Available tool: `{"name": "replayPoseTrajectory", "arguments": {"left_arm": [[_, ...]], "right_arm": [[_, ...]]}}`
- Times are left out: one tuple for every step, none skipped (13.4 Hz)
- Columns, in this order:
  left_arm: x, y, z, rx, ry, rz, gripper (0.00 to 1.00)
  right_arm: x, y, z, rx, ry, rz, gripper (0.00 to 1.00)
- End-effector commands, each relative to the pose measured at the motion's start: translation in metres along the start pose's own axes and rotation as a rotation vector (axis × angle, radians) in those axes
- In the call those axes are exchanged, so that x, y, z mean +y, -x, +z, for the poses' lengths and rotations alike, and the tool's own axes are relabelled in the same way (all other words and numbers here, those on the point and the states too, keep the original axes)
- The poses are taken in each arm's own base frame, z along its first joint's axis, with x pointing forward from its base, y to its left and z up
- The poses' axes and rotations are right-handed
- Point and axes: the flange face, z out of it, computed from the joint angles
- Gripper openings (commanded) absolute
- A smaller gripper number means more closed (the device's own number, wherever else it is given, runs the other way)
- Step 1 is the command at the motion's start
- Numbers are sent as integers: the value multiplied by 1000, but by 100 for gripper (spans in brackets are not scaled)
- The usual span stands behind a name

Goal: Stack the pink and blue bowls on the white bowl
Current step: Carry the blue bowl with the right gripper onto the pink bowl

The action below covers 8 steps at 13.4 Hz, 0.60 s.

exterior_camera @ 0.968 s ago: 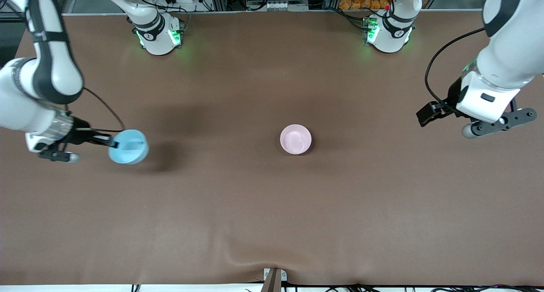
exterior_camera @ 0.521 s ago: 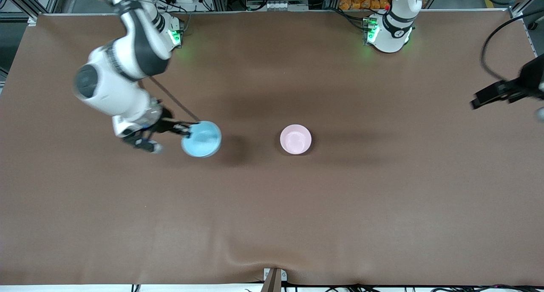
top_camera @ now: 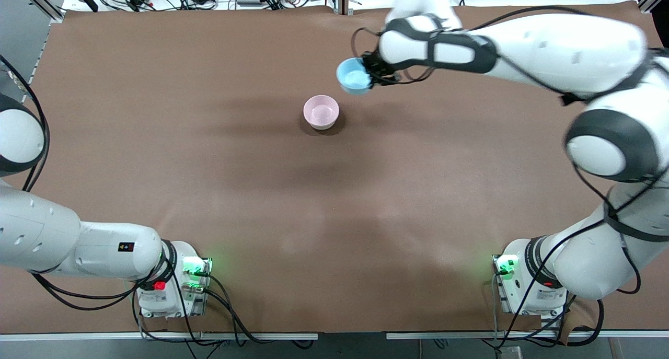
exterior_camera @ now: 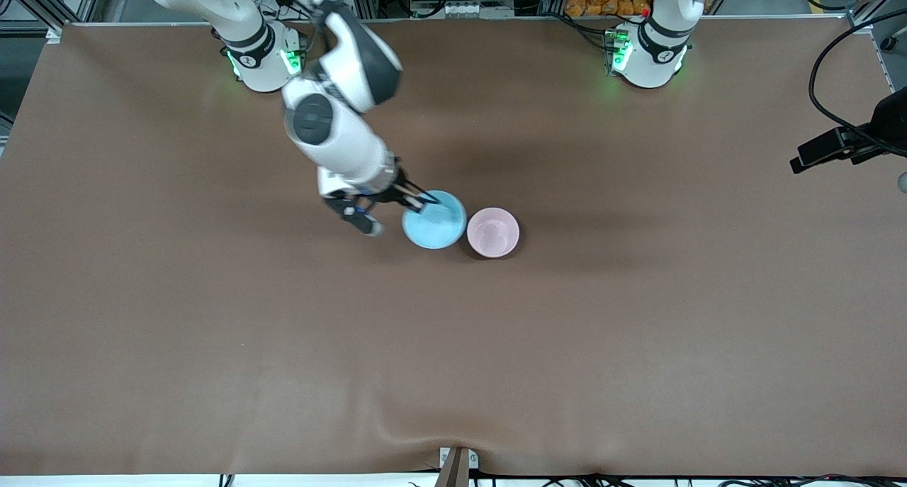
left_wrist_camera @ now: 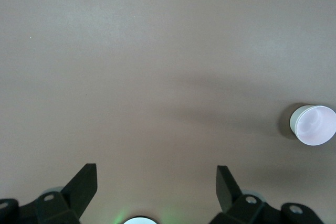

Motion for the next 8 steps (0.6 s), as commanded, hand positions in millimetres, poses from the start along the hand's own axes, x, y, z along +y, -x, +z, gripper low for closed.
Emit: {"name": "replayPoseTrajectory", "arguments": {"left_arm": [[-6,-8,-9,19,9,-14,100],[0,-12,-3,11,-5,-6,100],[4,-14,-1,9,-12,-4,100],[5,-13,0,8,-14,-9,100],[8,-15,6,-6,-8,-4,100],[14,-18,13,-19,-9,5,100],[19,-19,16,-22,-8,14,100],[19,-19,18,-27,-8,21,100]], "right_arm": [[-54,22,45,52,8,98,0],[-57,27,58,56,18,125,0],[-57,38,71,56,25,138,0],[-59,49,76,56,28,131,0],[-59,50,78,53,30,133,0],[-59,52,78,49,30,135,0],[-58,54,80,48,33,143,0],[-57,62,86,50,41,139,0]]}}
